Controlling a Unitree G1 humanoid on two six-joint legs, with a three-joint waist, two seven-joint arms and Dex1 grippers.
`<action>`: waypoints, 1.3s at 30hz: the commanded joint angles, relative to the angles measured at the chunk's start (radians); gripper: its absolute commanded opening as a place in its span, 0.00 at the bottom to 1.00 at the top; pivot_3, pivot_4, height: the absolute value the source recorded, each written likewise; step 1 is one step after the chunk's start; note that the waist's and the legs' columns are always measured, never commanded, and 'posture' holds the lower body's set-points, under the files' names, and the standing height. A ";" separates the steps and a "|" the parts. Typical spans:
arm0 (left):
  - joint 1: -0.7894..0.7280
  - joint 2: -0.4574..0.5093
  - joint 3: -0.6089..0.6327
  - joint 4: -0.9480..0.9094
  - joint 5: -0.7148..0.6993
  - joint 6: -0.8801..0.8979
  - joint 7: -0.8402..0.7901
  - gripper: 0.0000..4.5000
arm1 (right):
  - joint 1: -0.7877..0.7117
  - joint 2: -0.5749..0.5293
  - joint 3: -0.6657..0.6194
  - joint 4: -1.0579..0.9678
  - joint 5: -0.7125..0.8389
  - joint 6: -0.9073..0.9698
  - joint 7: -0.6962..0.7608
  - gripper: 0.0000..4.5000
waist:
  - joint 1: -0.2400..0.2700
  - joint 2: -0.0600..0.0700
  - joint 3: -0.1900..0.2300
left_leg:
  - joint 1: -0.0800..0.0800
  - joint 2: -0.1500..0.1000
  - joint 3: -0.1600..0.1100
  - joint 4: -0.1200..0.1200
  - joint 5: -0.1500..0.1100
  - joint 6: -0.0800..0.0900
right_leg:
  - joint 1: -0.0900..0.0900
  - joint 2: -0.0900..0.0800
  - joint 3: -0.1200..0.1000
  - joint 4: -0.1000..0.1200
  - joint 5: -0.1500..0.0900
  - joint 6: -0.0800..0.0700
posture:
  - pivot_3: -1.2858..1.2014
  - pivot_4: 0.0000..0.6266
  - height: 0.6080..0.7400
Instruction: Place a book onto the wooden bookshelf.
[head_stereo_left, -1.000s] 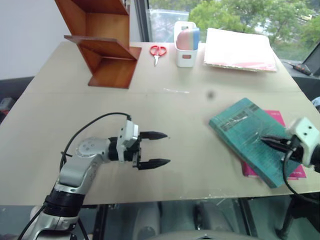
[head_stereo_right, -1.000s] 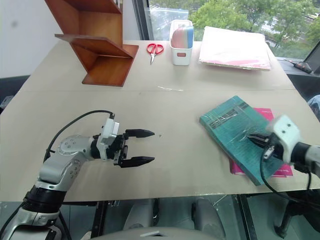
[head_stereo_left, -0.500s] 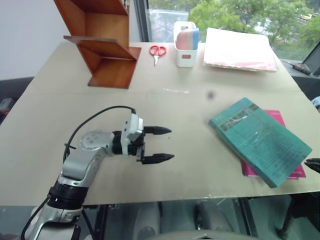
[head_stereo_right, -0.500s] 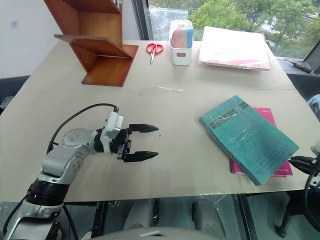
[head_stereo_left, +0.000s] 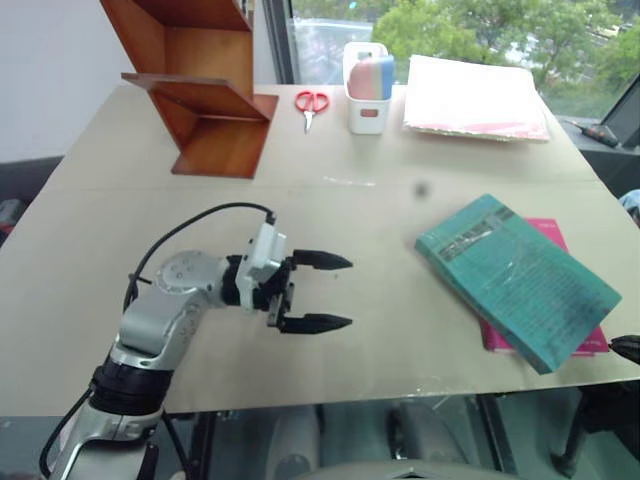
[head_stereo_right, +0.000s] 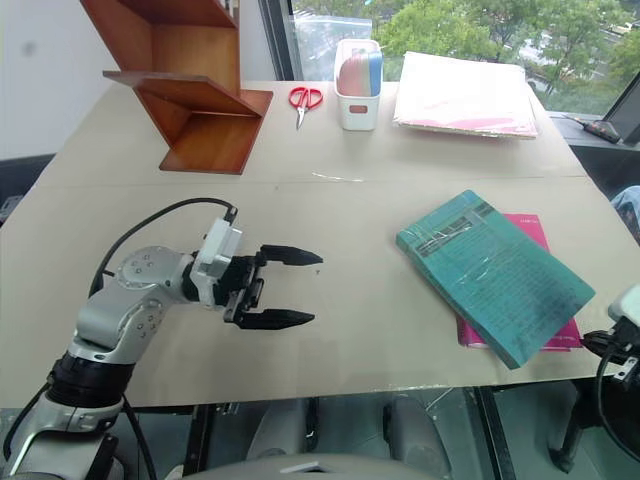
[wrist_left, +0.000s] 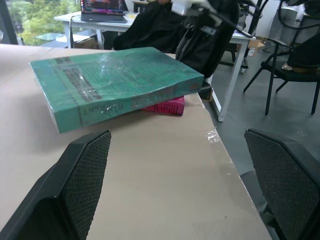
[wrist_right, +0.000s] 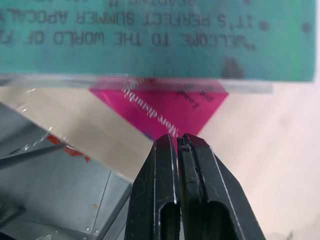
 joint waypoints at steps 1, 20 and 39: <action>0.001 0.009 0.023 -0.046 -0.027 0.007 0.007 1.00 | -0.056 -0.008 0.024 -0.017 0.017 -0.011 -0.013 0.04 | 0.000 0.000 0.000 | 0.000 0.000 0.000 0.000 0.000 0.000 | 0.000 0.000 0.000 0.000 0.000 0.000 | 0.52 0.24 1.00; 0.024 -0.001 -0.003 -0.060 0.015 0.015 0.075 1.00 | -0.020 0.056 -0.094 -0.104 0.066 0.038 -0.008 0.04 | 0.008 0.000 0.000 | -0.001 0.000 0.000 0.000 0.000 0.000 | 0.000 0.000 0.000 0.000 0.000 0.000 | 0.52 0.24 1.00; -0.279 -0.181 0.042 0.325 -0.245 0.645 0.271 1.00 | -0.042 0.390 -0.021 -0.583 0.246 -0.024 -0.287 0.74 | 0.002 0.000 0.000 | -0.002 0.000 -0.004 0.002 0.000 0.000 | 0.000 0.001 -0.002 0.001 0.000 0.001 | 0.52 0.24 1.00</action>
